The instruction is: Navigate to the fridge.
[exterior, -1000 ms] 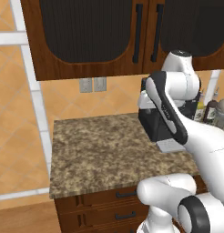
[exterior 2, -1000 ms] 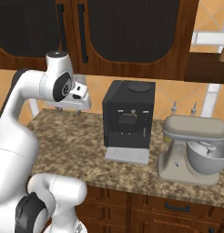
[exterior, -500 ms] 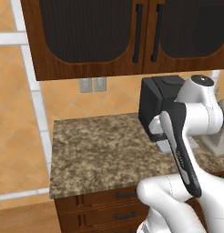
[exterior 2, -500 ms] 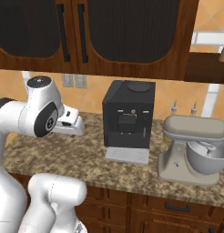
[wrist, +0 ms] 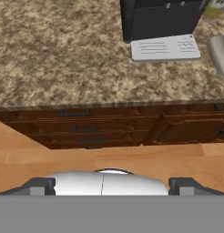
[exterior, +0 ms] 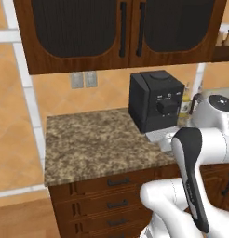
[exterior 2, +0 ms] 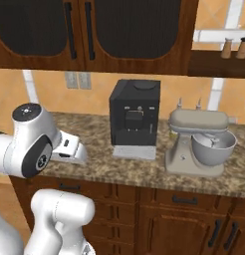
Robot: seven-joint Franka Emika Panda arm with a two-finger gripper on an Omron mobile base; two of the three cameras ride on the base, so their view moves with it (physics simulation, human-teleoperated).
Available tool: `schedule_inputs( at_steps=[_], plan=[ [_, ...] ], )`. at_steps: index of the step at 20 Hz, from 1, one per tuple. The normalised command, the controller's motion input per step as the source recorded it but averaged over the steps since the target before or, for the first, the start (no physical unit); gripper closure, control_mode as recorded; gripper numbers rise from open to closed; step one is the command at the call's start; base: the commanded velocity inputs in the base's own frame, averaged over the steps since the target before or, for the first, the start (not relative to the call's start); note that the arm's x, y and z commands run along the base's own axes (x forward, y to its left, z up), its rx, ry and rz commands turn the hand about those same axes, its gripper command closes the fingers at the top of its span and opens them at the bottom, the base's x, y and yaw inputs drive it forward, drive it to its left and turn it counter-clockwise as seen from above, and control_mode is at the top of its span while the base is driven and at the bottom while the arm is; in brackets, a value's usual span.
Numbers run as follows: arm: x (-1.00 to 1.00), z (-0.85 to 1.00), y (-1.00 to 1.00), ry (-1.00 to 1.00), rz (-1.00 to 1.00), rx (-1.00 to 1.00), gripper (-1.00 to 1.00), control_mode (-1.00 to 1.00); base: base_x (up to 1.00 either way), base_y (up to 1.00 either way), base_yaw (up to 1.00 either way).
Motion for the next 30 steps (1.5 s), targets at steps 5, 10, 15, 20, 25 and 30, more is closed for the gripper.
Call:
schedule_inputs(
  at_steps=[5,10,15,20,25,30],
  plan=[
    [0.00,0.00,0.00,0.00,0.00,0.00,-1.00,1.00,-0.57,-0.47,-0.31],
    [0.00,0.00,0.00,0.00,0.00,0.00,-1.00,1.00,-0.04,-0.49,-0.52],
    [0.00,0.00,0.00,0.00,0.00,0.00,-1.00,1.00,0.00,-0.58,-0.61],
    [0.00,0.00,0.00,0.00,0.00,0.00,-1.00,1.00,0.00,-0.58,-0.63],
    [0.00,0.00,0.00,0.00,0.00,0.00,-1.00,1.00,0.00,-0.50,-0.64],
    [0.00,0.00,0.00,0.00,0.00,0.00,-1.00,1.00,0.01,-0.45,-0.63]
  ],
)
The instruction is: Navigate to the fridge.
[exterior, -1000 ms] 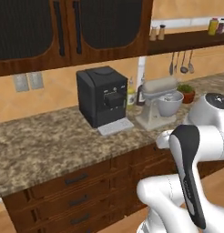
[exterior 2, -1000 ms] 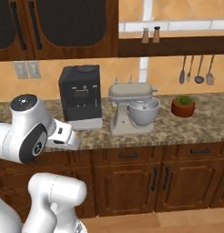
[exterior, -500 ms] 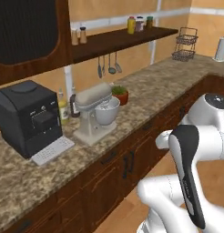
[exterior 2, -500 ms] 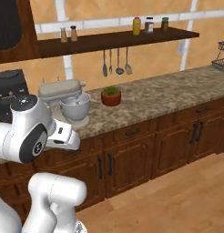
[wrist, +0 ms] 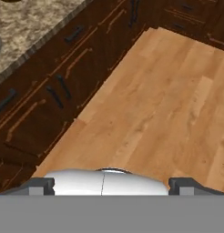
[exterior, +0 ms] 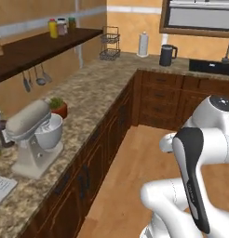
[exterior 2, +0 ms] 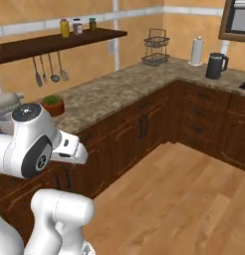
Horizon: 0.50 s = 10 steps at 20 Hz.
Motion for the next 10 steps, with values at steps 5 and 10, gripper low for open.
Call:
schedule_inputs(
  at_steps=[5,10],
  plan=[
    [0.00,0.00,0.00,0.00,0.00,0.00,-1.00,1.00,0.00,-0.47,-0.59],
    [0.00,0.00,0.00,0.00,0.00,0.00,-1.00,1.00,0.00,-0.42,-0.57]
  ],
)
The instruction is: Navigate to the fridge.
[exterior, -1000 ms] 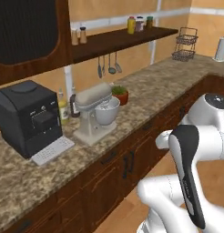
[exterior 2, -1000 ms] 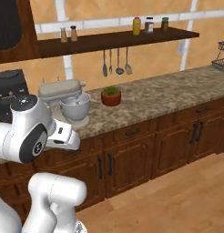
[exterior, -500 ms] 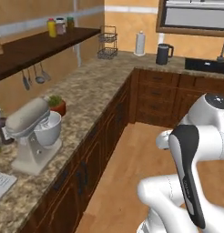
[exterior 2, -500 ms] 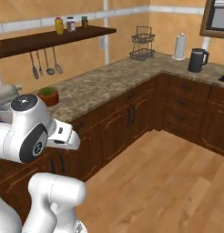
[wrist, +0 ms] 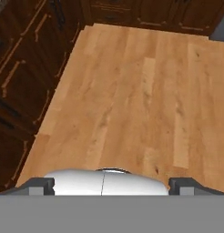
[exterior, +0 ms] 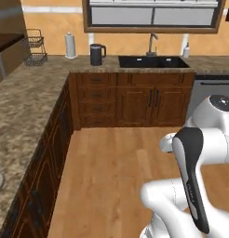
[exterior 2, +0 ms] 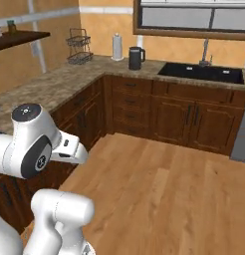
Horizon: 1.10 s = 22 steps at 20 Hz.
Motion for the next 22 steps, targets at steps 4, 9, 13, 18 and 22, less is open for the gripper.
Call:
schedule_inputs(
  at_steps=[4,9,13,18,22],
  plan=[
    [0.00,0.00,0.00,0.00,0.00,0.00,-1.00,1.00,0.06,-0.40,-0.57],
    [0.00,0.00,0.00,0.00,0.00,0.00,-1.00,1.00,0.10,-0.46,-0.62],
    [0.00,0.00,0.00,0.00,0.00,0.00,-1.00,1.00,0.17,-0.41,-0.64],
    [0.00,0.00,0.00,0.00,0.00,0.00,-1.00,1.00,0.17,-0.40,-0.63],
    [0.00,0.00,0.00,0.00,0.00,0.00,-1.00,1.00,0.16,-0.46,-0.64]
  ],
)
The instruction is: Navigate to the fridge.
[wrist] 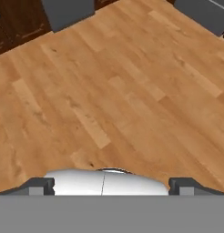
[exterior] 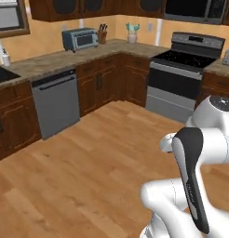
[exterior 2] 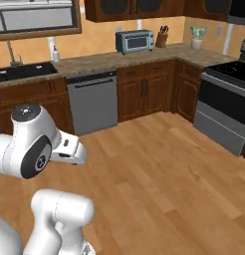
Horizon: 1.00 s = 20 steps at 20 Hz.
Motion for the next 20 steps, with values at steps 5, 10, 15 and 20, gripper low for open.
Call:
schedule_inputs(
  at_steps=[5,10,15,20],
  plan=[
    [0.00,0.00,0.00,0.00,0.00,0.00,-1.00,1.00,0.18,-0.51,-0.64],
    [0.00,0.00,0.00,0.00,0.00,0.00,-1.00,1.00,0.40,-0.43,-0.52],
    [0.00,0.00,0.00,0.00,0.00,0.00,-1.00,1.00,0.60,-0.26,-0.44],
    [0.00,0.00,0.00,0.00,0.00,0.00,-1.00,1.00,0.80,-0.13,-0.38]
  ],
)
